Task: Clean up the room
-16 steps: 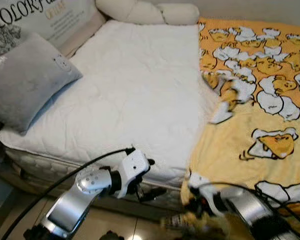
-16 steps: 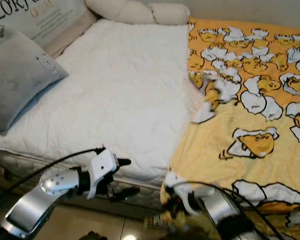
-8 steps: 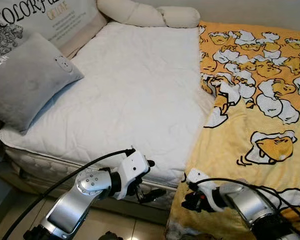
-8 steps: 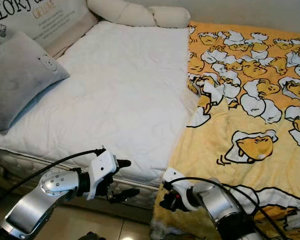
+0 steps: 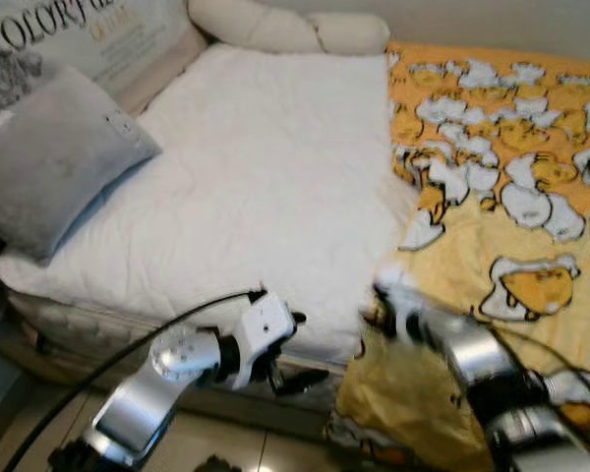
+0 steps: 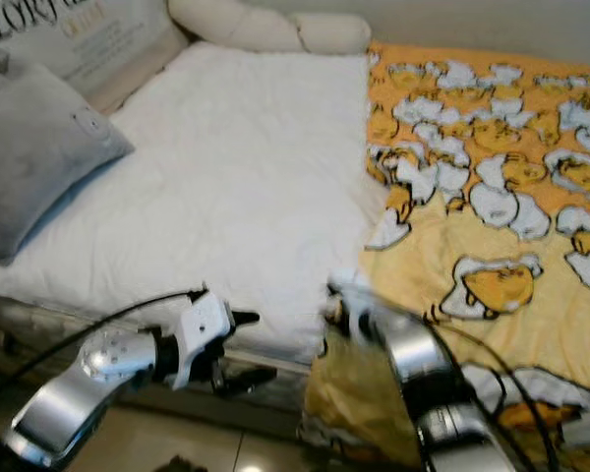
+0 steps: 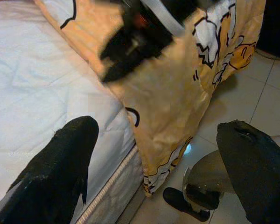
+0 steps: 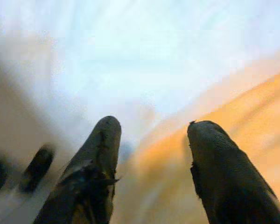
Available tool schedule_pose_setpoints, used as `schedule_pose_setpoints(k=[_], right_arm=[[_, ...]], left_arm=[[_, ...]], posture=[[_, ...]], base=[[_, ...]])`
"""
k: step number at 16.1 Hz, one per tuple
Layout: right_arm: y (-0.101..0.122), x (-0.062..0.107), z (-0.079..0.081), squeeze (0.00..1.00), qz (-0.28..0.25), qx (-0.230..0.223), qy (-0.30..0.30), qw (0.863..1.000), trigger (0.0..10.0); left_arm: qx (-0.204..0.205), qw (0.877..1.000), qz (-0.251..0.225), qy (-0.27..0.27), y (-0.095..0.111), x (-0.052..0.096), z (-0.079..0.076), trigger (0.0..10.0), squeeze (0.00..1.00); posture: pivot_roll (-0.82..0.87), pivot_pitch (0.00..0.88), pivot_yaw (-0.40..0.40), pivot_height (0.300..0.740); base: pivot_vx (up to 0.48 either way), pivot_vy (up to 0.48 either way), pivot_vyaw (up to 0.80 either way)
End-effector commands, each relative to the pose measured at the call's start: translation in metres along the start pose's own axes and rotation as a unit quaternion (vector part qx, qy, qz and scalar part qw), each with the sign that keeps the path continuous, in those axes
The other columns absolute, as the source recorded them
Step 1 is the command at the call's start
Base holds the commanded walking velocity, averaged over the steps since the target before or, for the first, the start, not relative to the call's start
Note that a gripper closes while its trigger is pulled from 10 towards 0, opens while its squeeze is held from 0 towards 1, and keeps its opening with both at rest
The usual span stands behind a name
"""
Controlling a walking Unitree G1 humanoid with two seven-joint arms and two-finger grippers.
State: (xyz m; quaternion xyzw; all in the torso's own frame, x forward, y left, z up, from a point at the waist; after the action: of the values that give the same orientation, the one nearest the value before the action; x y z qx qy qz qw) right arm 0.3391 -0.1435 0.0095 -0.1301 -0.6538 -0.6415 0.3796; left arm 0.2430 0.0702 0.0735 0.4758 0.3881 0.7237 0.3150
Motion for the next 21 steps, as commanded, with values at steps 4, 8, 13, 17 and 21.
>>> schedule_pose_setpoints(k=[4, 8, 13, 17, 21], right_arm=[[0.023, -0.012, -0.013, 1.0, -0.046, -0.04, -0.119, 0.991, 10.0], [0.013, -0.018, -0.014, 0.0, -0.016, -0.042, -0.177, 0.983, 10.0], [-0.01, -0.021, -0.01, 0.0, 0.028, -0.047, -0.188, 0.981, 1.2], [-0.016, -0.022, -0.008, 0.0, 0.035, -0.056, -0.188, 0.98, 0.0], [-0.017, -0.022, -0.009, 0.0, 0.034, -0.066, -0.188, 0.979, 0.0]], left_arm=[[-0.005, 1.0, 0.003, 0.01, 0.002, 0.004, 0.005, 10.0, 0.0], [-0.001, 1.0, -0.007, 0.012, 0.009, 0.006, 0.002, 10.0, 0.0], [0.002, 1.0, -0.007, -0.014, 0.008, 0.005, -0.01, 10.0, 0.0], [0.0, 1.0, -0.009, -0.009, 0.012, 0.003, -0.006, 10.0, 0.0], [-0.001, 1.0, -0.009, -0.013, 0.011, 0.004, -0.007, 10.0, 0.0]], posture=[[0.05, 0.034, -0.009, 0.74], [0.07, 0.067, 0.023, 0.74], [0.06, 0.087, 0.04, 0.74], [0.06, 0.072, 0.031, 0.74], [0.06, 0.054, 0.025, 0.74]], base=[[0.0, 0.0, 0.0], [0.0, 0.0, 0.0], [0.0, 0.0, 0.0], [0.0, 0.0, 0.0], [0.0, 0.0, 0.0]])
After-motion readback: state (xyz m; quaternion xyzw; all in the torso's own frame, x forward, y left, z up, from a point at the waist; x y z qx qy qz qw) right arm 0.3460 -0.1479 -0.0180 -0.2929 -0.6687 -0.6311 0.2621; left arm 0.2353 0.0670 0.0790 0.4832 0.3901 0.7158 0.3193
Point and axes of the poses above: a point about 5 cm out from each wrist's last joint towards the gripper, its own x axis pointing back from the gripper into the wrist, its own y axis along the axis of the wrist's last joint, z = x × y, the point moved 4 cm from there along -x, pointing out of the wrist towards the gripper, and after that the axes turned 13 degrees about -x, right-handed, at the moved point
